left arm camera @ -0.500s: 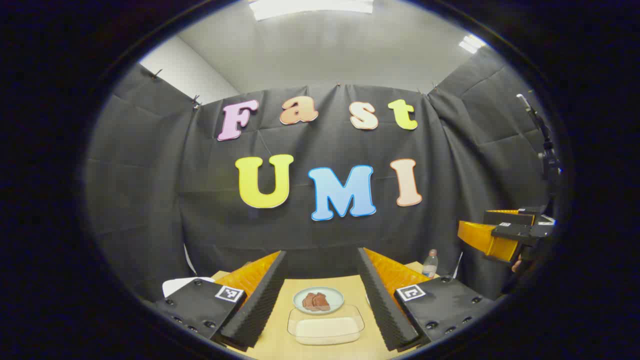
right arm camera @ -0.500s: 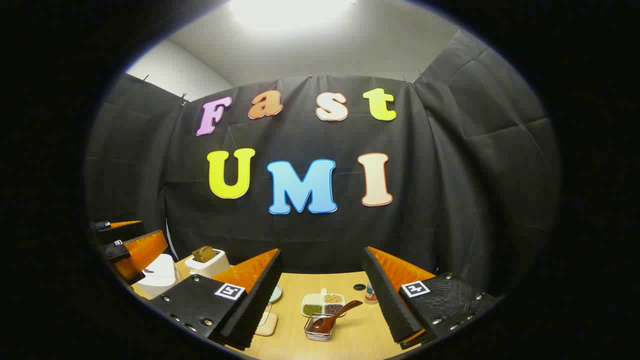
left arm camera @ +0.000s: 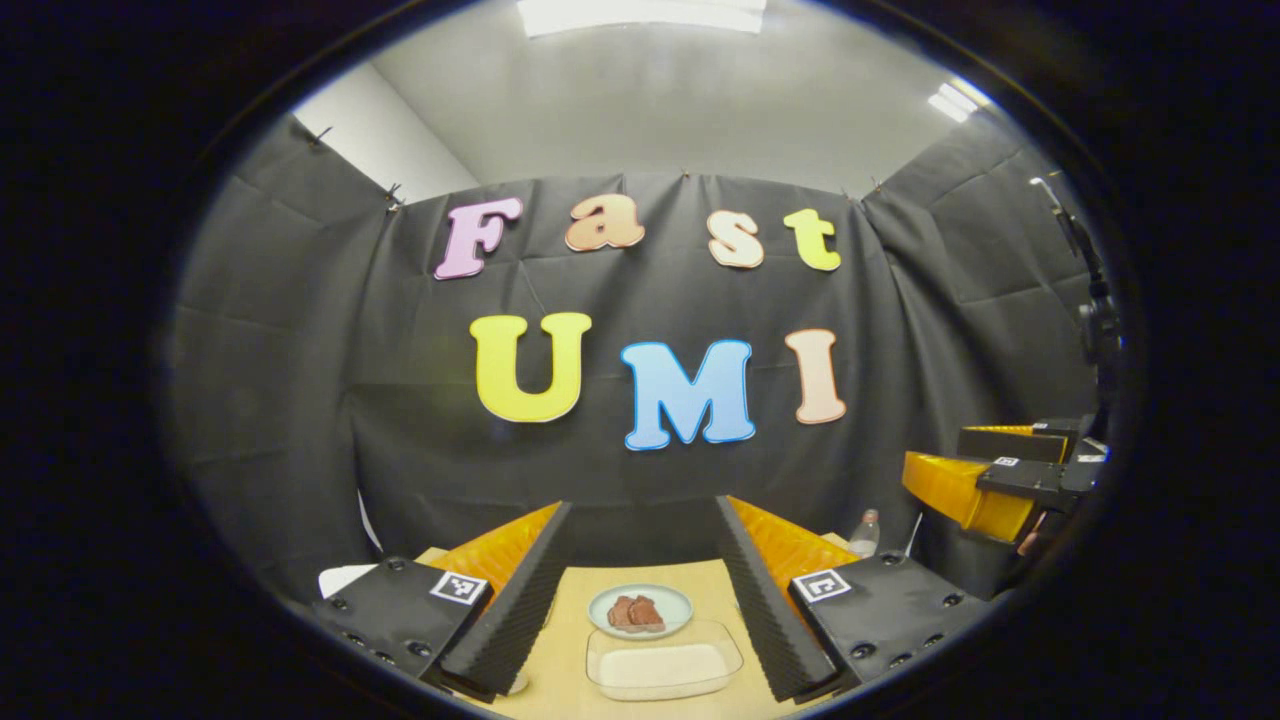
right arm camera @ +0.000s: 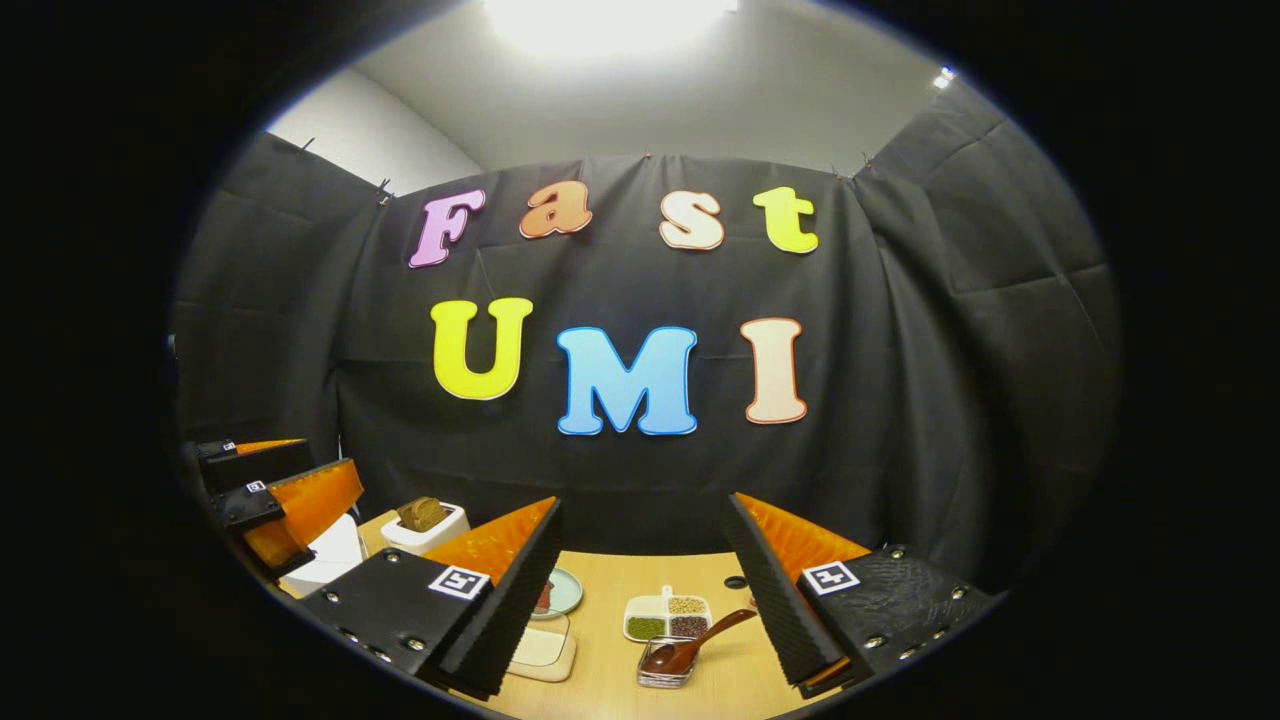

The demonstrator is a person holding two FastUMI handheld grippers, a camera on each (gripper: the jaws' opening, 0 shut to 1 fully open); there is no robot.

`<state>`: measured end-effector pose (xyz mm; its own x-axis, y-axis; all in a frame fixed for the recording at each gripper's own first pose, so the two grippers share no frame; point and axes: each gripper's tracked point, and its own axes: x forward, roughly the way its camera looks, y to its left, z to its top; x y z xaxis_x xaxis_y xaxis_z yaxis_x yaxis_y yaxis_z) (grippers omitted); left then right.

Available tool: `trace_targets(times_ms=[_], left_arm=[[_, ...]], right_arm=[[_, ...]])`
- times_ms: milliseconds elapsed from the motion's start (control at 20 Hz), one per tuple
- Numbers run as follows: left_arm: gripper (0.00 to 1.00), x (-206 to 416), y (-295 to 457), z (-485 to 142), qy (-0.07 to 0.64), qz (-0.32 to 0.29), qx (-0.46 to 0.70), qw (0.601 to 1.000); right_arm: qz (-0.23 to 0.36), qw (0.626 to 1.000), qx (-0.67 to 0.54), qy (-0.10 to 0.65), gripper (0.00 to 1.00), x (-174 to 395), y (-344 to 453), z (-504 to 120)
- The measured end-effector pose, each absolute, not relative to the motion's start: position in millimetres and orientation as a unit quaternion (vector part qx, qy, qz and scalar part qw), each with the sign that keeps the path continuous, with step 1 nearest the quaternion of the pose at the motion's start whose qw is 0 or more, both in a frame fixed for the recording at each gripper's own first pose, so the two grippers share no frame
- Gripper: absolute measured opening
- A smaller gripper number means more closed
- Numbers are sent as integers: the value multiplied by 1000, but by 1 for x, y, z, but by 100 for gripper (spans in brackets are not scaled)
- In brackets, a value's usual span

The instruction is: Close the left gripper, press the button to open the rice cooker; take a wooden spoon from the chopstick holder with the right hand, scoop a spoonful of rice and pour it into the rice cooker, then put the wooden spoon back into the chopstick holder.

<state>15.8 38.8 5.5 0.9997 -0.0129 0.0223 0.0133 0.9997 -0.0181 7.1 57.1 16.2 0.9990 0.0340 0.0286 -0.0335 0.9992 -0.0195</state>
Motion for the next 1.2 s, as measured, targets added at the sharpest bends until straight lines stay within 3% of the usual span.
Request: trace_targets(times_ms=[50,200,300,700,750,850,1000,1100,1150,1200], left_arm=[[95,17,42,6,-12,-6,-9,1000],[95,19,50,6,-10,-5,-7,1000],[95,18,56,7,-14,-1,-4,1000],[95,15,61,-12,5,-5,-4,1000],[92,16,60,-18,10,-9,-8,1000],[77,13,64,-33,28,-12,-13,999],[34,10,83,-54,54,7,-14,998],[16,9,105,-75,78,23,-27,996],[9,8,110,-84,93,21,-37,995],[9,8,125,-95,106,33,-41,993]], right_arm=[[18,1000,-10,-15,98,7,61,16],[20,1000,-5,-15,94,9,68,15],[20,1000,-7,-15,98,10,70,15],[19,1000,-7,-7,98,8,71,5],[20,1000,-8,-5,98,8,72,2],[23,1000,-10,2,98,7,74,-4],[28,999,-11,10,98,5,78,-12],[31,999,-13,16,98,4,80,-16],[32,999,-13,19,98,4,81,-18],[32,999,-12,21,98,3,81,-19]])
